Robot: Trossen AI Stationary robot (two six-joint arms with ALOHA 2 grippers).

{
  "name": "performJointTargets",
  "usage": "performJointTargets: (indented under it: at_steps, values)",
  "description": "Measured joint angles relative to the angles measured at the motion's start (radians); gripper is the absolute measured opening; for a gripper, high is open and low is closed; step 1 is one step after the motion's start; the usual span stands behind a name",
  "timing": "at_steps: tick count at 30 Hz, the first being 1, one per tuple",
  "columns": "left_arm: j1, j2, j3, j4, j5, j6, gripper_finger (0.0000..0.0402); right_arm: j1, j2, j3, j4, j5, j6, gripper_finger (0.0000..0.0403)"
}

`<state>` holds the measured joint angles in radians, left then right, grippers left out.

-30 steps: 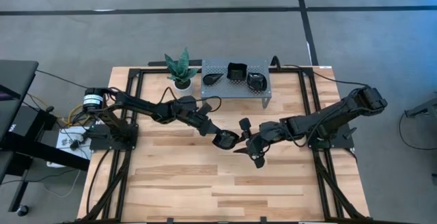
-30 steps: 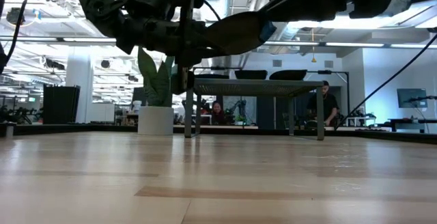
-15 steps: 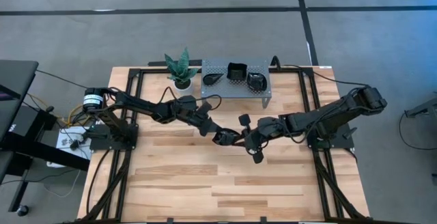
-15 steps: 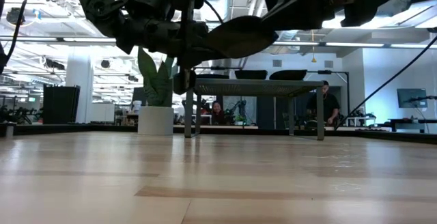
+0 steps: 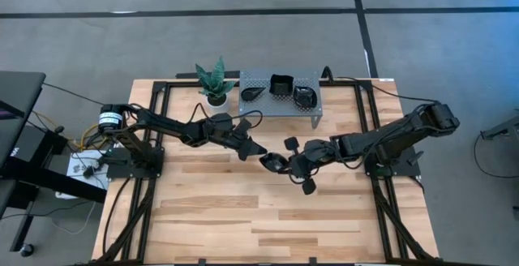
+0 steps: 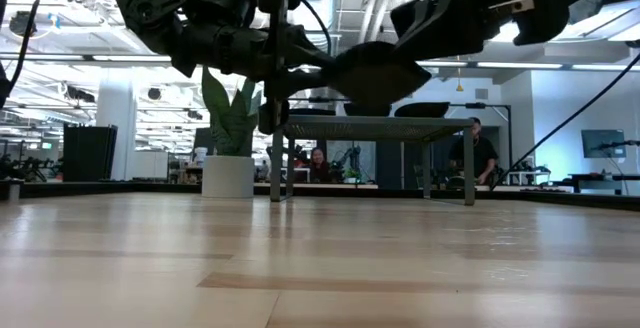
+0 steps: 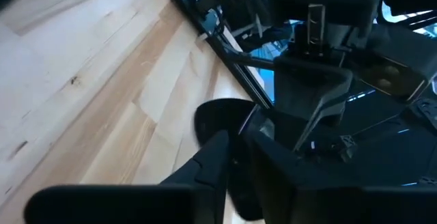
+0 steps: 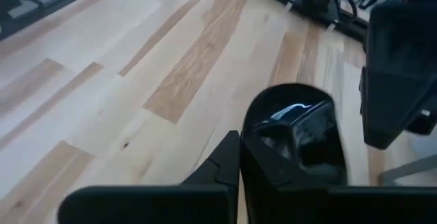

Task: Pick & Place Mini shaped plates
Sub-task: Stack the leaf-shaped plate on top of the leaf-shaped plate on the shelf

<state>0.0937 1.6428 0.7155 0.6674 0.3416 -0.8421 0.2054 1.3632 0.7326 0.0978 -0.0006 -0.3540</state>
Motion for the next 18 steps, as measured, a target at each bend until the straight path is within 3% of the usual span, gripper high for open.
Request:
performJointTargets:
  at_steps: [5,9,14,18]
  values:
    - [0.000,0.000,0.000,0.022,0.023,0.003,0.0071,0.000,0.000,0.000,-0.036,0.000,0.092,0.0003]
    - [-0.003,-0.009,0.000,0.054,0.107,0.139,0.0067,0.008,-0.003,0.010,-0.104,0.025,0.238,0.0003]
    - [-0.019,-0.108,-0.012,0.057,0.157,0.301,0.0056,0.047,-0.035,0.121,-0.367,0.220,0.422,0.0002]
    - [-0.030,-0.248,-0.033,0.059,0.161,0.434,0.0048,0.080,-0.041,0.178,-0.587,0.466,0.560,0.0002]
